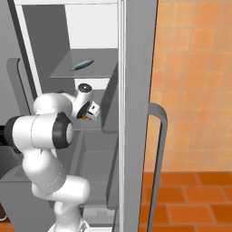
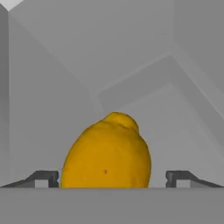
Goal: Place one lemon and one fish in each tupperware on the nearby counter, to pack two identical lunches.
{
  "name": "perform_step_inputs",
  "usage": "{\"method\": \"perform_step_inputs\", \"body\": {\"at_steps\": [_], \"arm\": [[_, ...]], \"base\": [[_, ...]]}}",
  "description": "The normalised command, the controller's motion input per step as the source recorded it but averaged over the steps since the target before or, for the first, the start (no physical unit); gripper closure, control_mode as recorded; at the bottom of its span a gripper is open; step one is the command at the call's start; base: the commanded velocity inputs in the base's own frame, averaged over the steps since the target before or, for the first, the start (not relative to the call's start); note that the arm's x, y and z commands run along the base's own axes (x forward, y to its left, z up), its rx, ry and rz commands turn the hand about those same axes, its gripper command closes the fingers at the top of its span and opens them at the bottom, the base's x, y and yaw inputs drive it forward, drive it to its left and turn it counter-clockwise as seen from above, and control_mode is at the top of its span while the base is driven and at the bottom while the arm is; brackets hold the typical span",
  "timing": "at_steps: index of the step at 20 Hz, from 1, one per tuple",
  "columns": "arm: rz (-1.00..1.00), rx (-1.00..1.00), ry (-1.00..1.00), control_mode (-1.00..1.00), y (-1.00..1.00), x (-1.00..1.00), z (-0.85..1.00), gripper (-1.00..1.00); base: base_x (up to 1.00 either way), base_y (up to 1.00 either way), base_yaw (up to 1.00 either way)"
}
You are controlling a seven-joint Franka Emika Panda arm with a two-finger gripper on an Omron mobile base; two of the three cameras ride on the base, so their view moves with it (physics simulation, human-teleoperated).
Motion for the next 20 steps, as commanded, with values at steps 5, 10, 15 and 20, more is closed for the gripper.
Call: {"method": "perform_step_inputs", "body": {"at_steps": [5,10,15,20], "arm": [[0.0,-0.02,-0.01,-1.0,0.02,0.12,-0.22,1.0],[-0.09,0.0,0.0,-1.0,-0.66,-0.27,-0.05,1.0],[-0.16,0.06,-0.18,-1.0,-0.71,-0.97,0.7,1.0],[-0.05,0.01,-0.36,-1.0,-0.47,-1.0,1.0,1.0]], "base": [[0.0,0.0,0.0],[0.0,0.0,0.0],[0.0,0.0,0.0],[0.0,0.0,0.0]]}}
